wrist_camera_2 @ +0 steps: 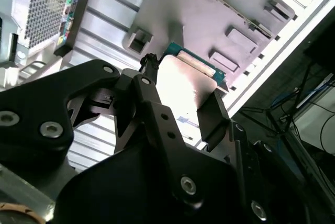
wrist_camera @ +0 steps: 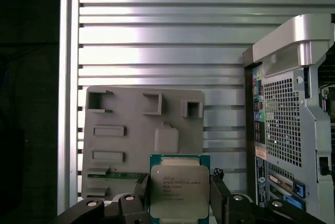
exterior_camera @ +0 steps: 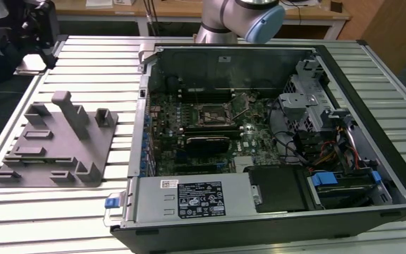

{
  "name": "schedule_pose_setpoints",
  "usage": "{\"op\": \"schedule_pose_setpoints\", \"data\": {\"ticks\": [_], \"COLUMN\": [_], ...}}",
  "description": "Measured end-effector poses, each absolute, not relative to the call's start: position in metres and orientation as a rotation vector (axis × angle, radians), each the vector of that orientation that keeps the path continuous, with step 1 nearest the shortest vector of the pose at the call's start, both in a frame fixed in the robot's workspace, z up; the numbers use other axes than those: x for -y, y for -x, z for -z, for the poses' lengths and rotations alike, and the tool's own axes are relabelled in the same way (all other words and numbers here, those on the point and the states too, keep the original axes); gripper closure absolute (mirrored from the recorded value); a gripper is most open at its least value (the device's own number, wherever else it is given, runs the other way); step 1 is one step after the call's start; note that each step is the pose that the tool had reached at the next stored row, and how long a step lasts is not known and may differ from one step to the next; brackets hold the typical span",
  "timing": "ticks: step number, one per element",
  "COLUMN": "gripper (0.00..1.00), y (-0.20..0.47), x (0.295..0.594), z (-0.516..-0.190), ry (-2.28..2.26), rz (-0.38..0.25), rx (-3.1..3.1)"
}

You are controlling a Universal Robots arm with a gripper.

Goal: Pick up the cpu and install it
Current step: 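Pick up the cpu and move it towards the insertion slot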

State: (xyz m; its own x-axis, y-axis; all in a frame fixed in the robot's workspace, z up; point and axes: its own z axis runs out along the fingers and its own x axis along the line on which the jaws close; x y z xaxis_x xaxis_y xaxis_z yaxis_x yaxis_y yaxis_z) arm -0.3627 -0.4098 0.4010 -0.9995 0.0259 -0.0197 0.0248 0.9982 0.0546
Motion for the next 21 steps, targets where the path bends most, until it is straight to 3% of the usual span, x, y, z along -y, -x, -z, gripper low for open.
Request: {"op": "schedule_pose_setpoints", "data": {"ticks": [21], "gripper": [0.45], "y": [0.310], "x": [0.410], "z": [-0.401], "ry": [-0.040], "rz": [-0.085], "rx": [-3.120]}}
